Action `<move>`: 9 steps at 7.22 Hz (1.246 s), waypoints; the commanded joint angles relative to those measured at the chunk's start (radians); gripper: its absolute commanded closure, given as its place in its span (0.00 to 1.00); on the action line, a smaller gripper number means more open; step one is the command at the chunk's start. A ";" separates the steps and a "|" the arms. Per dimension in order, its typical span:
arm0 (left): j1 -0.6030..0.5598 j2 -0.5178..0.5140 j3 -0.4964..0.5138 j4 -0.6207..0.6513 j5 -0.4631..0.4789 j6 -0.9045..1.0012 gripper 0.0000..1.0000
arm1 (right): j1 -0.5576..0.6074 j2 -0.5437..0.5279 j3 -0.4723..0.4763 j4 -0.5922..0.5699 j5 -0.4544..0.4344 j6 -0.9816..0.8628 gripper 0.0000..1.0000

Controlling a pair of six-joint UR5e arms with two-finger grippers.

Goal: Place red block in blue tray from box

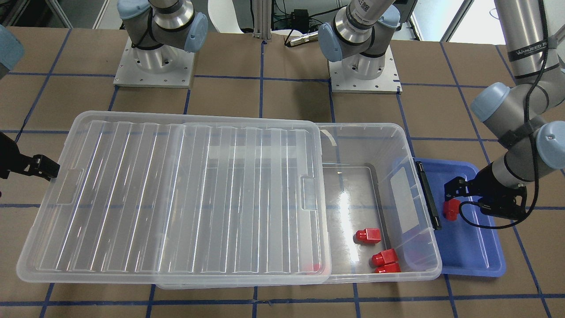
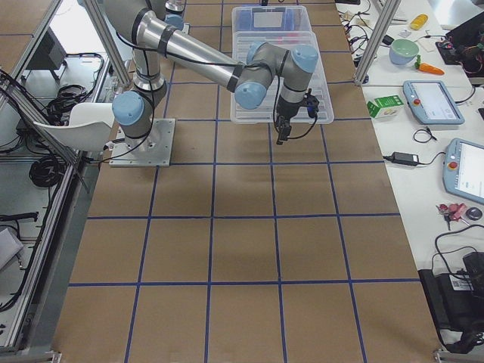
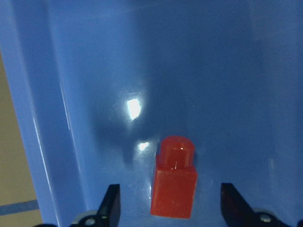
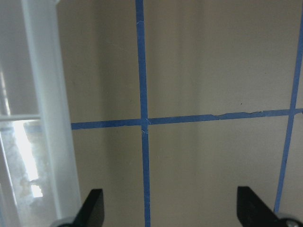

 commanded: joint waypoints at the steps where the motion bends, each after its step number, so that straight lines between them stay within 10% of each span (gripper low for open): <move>1: -0.045 0.108 0.073 -0.174 0.002 -0.034 0.00 | 0.007 -0.002 0.000 -0.003 0.011 0.021 0.00; 9: -0.393 0.337 0.137 -0.368 0.003 -0.426 0.00 | 0.137 0.001 0.008 0.008 0.079 0.217 0.00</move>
